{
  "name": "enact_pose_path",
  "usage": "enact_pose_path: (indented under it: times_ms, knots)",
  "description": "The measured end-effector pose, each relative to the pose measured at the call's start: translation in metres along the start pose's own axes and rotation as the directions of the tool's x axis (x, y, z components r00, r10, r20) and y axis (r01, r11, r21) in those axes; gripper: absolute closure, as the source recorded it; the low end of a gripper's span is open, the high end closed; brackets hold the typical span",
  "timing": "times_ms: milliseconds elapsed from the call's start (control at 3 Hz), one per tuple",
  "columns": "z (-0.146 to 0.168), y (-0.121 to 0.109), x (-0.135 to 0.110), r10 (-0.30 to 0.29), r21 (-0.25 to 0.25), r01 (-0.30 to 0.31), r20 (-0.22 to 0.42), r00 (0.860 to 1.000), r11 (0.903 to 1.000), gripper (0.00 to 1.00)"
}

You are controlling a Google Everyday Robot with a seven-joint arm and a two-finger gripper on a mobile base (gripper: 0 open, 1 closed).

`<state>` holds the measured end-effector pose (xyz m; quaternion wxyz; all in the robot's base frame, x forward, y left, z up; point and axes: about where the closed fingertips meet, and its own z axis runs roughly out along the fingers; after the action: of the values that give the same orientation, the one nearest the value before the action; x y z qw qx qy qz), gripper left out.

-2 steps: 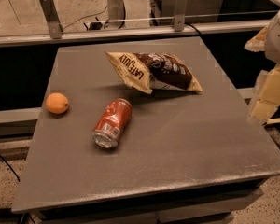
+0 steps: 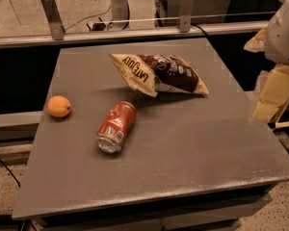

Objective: Pick brown chip bag

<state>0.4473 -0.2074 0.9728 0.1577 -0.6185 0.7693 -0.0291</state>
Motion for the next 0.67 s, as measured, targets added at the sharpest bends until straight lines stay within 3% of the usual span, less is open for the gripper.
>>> enact_pose_path:
  times_ms: [333, 667]
  knots:
    - [0.031, -0.019, -0.052, -0.127, 0.009, 0.127, 0.076, 0.989, 0.9919, 0.0]
    - [0.064, -0.034, -0.126, -0.258, 0.045, 0.254, 0.162, 0.952, 0.9661, 0.0]
